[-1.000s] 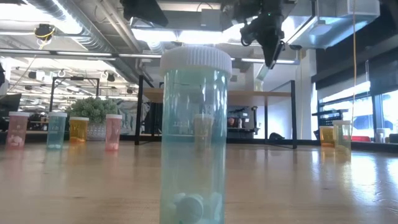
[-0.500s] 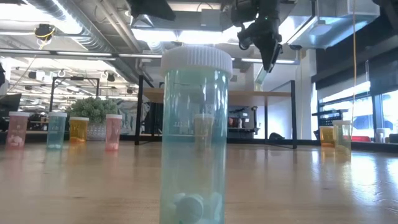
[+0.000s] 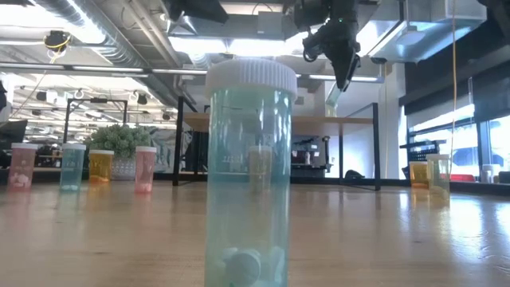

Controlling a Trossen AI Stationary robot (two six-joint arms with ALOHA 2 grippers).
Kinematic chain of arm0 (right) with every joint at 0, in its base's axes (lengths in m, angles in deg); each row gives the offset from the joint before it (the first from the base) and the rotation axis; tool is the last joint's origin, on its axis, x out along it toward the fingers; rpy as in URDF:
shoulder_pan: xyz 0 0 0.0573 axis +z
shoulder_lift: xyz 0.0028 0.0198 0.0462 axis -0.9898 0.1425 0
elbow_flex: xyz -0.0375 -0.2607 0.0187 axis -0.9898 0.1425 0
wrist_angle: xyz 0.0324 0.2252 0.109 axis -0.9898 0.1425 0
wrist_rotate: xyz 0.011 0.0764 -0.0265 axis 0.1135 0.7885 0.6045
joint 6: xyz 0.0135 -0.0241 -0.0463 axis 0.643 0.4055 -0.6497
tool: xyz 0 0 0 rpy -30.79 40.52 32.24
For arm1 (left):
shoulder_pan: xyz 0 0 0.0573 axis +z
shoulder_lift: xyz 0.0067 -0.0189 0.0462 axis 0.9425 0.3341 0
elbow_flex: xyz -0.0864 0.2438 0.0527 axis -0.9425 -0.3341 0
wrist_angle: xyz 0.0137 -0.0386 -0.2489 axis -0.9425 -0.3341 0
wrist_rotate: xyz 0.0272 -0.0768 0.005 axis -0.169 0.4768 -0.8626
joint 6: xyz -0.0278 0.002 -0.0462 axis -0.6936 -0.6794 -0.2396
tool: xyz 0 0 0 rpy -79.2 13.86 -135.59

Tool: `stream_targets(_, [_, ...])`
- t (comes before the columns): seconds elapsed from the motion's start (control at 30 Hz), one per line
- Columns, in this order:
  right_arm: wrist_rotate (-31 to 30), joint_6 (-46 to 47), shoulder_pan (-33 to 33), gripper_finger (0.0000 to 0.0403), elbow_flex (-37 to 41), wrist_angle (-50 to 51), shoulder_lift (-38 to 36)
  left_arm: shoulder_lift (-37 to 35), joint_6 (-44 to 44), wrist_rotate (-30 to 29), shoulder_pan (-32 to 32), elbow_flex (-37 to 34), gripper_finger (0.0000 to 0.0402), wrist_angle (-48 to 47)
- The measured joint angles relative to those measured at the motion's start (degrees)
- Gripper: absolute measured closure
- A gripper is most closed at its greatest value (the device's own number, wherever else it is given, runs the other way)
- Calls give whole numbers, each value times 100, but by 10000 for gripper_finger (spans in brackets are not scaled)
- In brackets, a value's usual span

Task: Pick and place medicine bottles onto shelf by color
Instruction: Put the top right blue medicine bottle on the shelf

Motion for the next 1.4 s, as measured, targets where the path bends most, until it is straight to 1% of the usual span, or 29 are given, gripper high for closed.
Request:
stream_targets(0.13, [-2,0,-2,272,0,2,0,0,-86,34,-3,1,385,13])
stream_targets(0.23, [-4,-2,-2,272,-2,4,0,0,-116,35,-1,0,379,12])
stream_targets(0.33, [-4,-1,-2,272,-2,3,0,0,-134,37,-3,0,361,11])
stream_targets(0.6, [-7,-21,-2,272,-4,2,-2,0,-187,33,2,0,295,18])
stream_targets(0.7, [-7,-24,0,272,-7,2,-2,0,-245,-21,25,0,282,188])
stream_targets(0.8, [-7,-128,2,272,-7,2,-2,18,-299,-162,150,0,281,326])
stream_targets(0.87, [-7,-149,2,272,-7,2,-2,143,-321,-191,216,0,282,338])
stream_targets(0.93, [-7,-178,2,272,-7,2,-2,293,-340,-85,276,-9,282,291])
stream_targets(1.1, [-7,-308,22,272,-7,2,-2,869,-263,615,435,-9,282,627])
stream_targets(1.23, [-16,-474,103,272,-7,2,-2,1341,274,789,450,-9,281,1268])
stream_targets(1.4, [-11,-743,261,272,-7,2,-2,1879,458,788,452,-9,280,2251])
